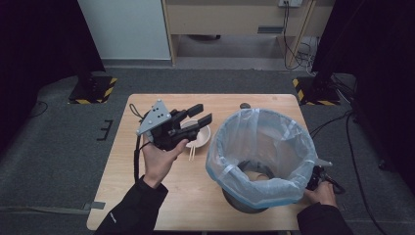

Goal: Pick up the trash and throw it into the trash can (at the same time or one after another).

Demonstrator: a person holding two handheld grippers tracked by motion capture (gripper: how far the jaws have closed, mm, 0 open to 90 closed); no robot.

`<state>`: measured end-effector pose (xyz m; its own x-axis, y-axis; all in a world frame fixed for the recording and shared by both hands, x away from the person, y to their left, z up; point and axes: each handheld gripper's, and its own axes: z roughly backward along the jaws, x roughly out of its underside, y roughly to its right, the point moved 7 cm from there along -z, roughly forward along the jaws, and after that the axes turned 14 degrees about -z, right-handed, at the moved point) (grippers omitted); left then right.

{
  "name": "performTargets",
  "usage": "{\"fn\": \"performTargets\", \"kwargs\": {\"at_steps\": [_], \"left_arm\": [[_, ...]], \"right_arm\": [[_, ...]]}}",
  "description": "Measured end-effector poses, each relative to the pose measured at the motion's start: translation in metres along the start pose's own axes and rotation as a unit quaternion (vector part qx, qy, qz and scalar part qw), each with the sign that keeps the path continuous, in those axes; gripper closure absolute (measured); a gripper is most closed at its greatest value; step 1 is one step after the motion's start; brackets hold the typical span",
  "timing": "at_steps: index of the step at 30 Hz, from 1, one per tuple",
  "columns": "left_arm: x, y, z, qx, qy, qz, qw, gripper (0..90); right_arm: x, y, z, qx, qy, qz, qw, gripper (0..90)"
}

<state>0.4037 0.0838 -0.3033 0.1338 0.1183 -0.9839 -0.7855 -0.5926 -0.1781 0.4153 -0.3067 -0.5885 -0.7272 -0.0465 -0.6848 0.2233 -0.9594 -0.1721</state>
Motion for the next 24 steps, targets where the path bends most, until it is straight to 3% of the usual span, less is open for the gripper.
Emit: {"fn": "performTargets", "kwargs": {"at_steps": [1, 4, 5, 6, 7, 10, 11, 15, 16, 17, 18, 24], "left_arm": [[0.011, -0.009, 0.003, -0.013, -0.015, 0.005, 0.9998, 54.1], [0.030, -0.022, 0.006, -0.031, -0.043, 0.007, 0.9986, 53.9], [0.030, -0.022, 0.006, -0.031, -0.043, 0.007, 0.9986, 53.9], [0.044, -0.028, 0.007, -0.039, -0.061, 0.012, 0.9973, 54.0], [0.044, -0.028, 0.007, -0.039, -0.061, 0.012, 0.9973, 54.0], [0.071, -0.037, 0.008, -0.054, -0.095, 0.022, 0.9937, 53.7], [0.071, -0.037, 0.008, -0.054, -0.095, 0.022, 0.9937, 53.5], [0.100, -0.043, 0.010, -0.067, -0.133, 0.033, 0.9883, 53.0], [0.113, -0.044, 0.010, -0.071, -0.156, 0.036, 0.9846, 53.0], [0.113, -0.044, 0.010, -0.071, -0.156, 0.036, 0.9846, 52.9], [0.123, -0.045, 0.010, -0.072, -0.171, 0.040, 0.9819, 52.8], [0.143, -0.042, 0.014, -0.079, -0.202, 0.047, 0.9751, 50.9]], "right_arm": [[0.000, 0.000, 0.000, 0.000, 0.000, 0.000, 1.0000, 0.5], [0.000, 0.000, 0.000, 0.000, 0.000, 0.000, 1.0000, 0.5], [0.000, 0.000, 0.000, 0.000, 0.000, 0.000, 1.0000, 0.5], [0.000, 0.000, 0.000, 0.000, 0.000, 0.000, 1.0000, 0.5], [0.000, 0.000, 0.000, 0.000, 0.000, 0.000, 1.0000, 0.5], [0.000, 0.000, 0.000, 0.000, 0.001, 0.000, 1.0000, 0.5], [0.000, 0.000, 0.000, 0.000, 0.001, 0.000, 1.0000, 0.5], [0.000, 0.000, 0.000, 0.000, 0.000, 0.000, 1.0000, 0.5], [0.000, 0.000, 0.000, 0.000, 0.000, 0.000, 1.0000, 0.5], [0.000, 0.000, 0.000, 0.000, 0.000, 0.000, 1.0000, 0.5], [0.000, 0.000, 0.000, 0.000, 0.000, 0.000, 1.0000, 0.5], [0.000, 0.000, 0.000, 0.000, 0.001, 0.000, 1.0000, 0.5]]}}
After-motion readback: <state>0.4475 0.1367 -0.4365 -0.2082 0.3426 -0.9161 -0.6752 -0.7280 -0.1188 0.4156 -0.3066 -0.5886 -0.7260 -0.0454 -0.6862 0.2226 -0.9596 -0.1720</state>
